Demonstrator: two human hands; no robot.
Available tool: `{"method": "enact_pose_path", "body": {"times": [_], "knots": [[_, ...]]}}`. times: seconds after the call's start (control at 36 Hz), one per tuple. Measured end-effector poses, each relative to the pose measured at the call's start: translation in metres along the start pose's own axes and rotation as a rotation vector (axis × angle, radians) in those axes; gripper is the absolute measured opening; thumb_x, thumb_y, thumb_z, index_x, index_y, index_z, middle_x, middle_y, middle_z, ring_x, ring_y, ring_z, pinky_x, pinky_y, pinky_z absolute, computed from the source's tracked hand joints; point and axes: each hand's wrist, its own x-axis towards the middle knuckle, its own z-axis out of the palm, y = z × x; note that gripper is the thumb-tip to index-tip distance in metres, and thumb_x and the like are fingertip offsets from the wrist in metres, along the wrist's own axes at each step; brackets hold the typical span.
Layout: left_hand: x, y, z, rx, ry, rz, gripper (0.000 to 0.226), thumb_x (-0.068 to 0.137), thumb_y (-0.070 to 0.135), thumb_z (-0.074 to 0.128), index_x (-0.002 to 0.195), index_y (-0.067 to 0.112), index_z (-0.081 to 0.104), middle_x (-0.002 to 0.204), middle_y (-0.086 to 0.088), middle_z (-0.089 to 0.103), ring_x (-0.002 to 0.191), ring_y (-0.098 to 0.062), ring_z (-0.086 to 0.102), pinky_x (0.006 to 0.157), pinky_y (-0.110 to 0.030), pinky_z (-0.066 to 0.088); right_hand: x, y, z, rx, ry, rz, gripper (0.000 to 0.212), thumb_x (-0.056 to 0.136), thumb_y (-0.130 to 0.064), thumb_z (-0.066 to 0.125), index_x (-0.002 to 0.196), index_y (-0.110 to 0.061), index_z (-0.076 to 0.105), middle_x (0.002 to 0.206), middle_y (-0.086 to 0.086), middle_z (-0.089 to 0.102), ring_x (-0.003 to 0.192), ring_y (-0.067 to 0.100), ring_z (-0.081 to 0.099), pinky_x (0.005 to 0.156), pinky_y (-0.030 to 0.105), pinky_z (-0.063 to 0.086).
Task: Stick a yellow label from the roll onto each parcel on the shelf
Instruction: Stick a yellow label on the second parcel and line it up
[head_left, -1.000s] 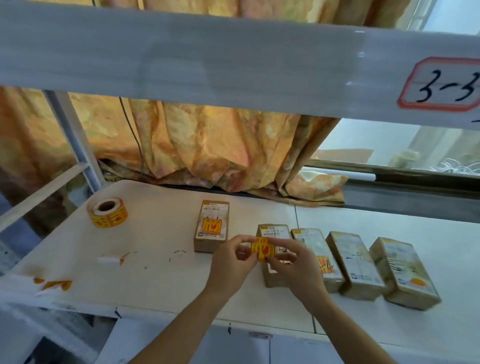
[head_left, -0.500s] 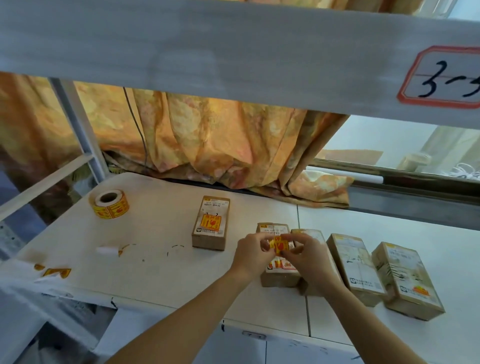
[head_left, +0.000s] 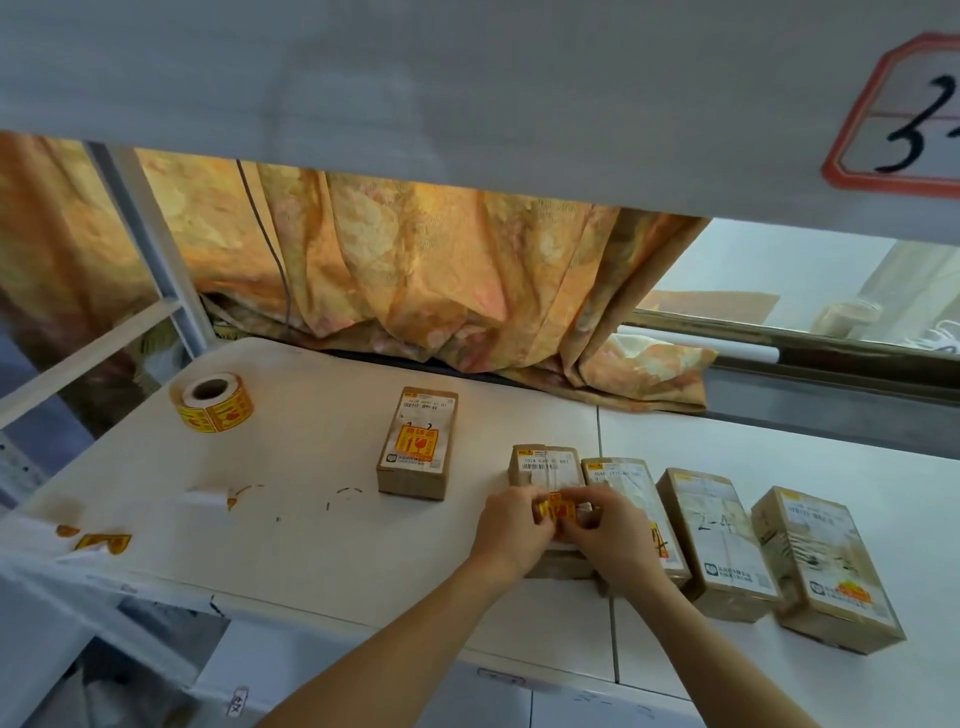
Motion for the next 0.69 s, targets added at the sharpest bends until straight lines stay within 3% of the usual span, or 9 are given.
{"method": "enact_pose_path", "body": {"times": [0.06,0.22,0.36,0.47,0.69], "knots": [[0.0005,-0.0004,0.0015,0.011,0.006,0.007,0.032,0.087,0.014,0.06,0.119,0.019,0.061,0.115,-0.004,0.066,0.102,-0.013,0.061,0.084,-0.018,0.05,-0.0007,-0.0001,0.0007,-0.013,0.007,-0.002,0.031,0.078,-0.023,0.072,0.108,-0.025,0.068,0.095,-0.005,0.063,0.079,0.008,0.059,0.075,0.026,0.052],[0.0015,0.0006,0.0042,0.058,0.017,0.009,0.031,0.088,0.016,0.058,0.118,0.021,0.061,0.119,-0.003,0.063,0.105,-0.016,0.059,0.086,-0.03,0.055,-0.0003,-0.0022,0.0051,-0.054,0.008,-0.021,0.03,0.079,-0.021,0.07,0.109,-0.026,0.068,0.107,-0.002,0.06,0.091,0.009,0.052,0.077,0.017,0.041],[0.0038,-0.0002,0.0077,0.091,0.038,0.01,0.026,0.091,0.02,0.055,0.116,0.019,0.063,0.118,-0.002,0.064,0.105,-0.014,0.059,0.083,-0.018,0.047,-0.0007,-0.0045,0.0061,-0.069,-0.008,0.0,0.03,0.082,-0.021,0.067,0.111,-0.021,0.067,0.114,0.003,0.058,0.098,0.012,0.05,0.087,0.022,0.042],[0.0061,0.0002,0.0099,0.103,0.033,-0.002,0.024,0.092,0.018,0.054,0.113,0.016,0.064,0.115,-0.004,0.064,0.1,-0.014,0.06,0.081,-0.02,0.051,-0.001,-0.006,0.0064,-0.073,-0.018,0.01,0.031,0.083,-0.021,0.066,0.114,-0.022,0.065,0.115,0.003,0.055,0.102,0.015,0.05,0.088,0.022,0.041],[0.0066,-0.0047,0.0101,0.128,0.021,0.018,0.025,0.091,0.016,0.055,0.114,0.02,0.063,0.118,-0.003,0.062,0.104,-0.013,0.058,0.079,-0.014,0.044,-0.0018,-0.0075,0.0062,-0.097,-0.017,0.004,0.033,0.083,-0.021,0.066,0.116,-0.023,0.064,0.112,0.002,0.051,0.095,0.008,0.041,0.085,0.019,0.038]]}}
